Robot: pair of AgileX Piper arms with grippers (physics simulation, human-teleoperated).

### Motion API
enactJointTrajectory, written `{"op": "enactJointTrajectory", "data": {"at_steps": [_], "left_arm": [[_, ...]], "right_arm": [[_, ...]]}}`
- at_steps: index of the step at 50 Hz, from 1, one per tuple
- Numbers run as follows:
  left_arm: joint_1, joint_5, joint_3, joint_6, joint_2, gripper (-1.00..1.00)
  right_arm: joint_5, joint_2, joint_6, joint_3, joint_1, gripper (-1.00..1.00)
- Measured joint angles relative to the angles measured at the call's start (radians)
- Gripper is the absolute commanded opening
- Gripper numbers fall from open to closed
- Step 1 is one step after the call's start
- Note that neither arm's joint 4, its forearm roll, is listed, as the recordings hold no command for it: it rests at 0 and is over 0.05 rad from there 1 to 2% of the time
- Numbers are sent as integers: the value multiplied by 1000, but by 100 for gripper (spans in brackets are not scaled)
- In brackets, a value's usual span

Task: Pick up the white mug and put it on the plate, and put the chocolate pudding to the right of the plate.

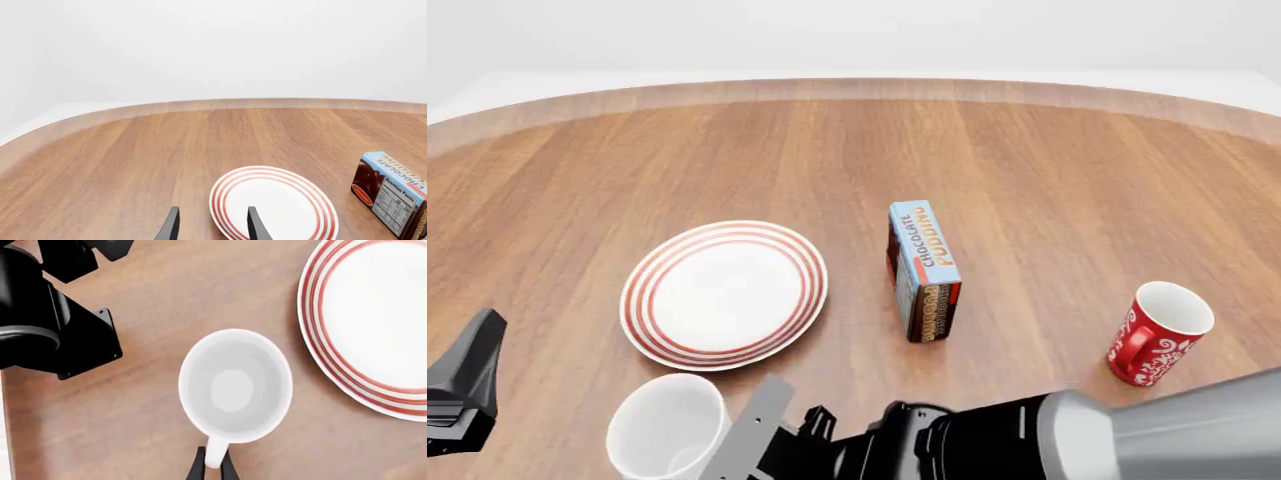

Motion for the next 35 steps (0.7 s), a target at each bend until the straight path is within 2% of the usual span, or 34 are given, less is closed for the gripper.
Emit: {"op": "enactJointTrajectory", "data": {"at_steps": [18, 35], "left_arm": [[0, 0, 0, 0, 0, 100], [0, 0, 0, 0, 0, 100]], "right_arm": [[9, -19, -13, 2, -16, -100], [31, -73, -63, 5, -60, -100]]}}
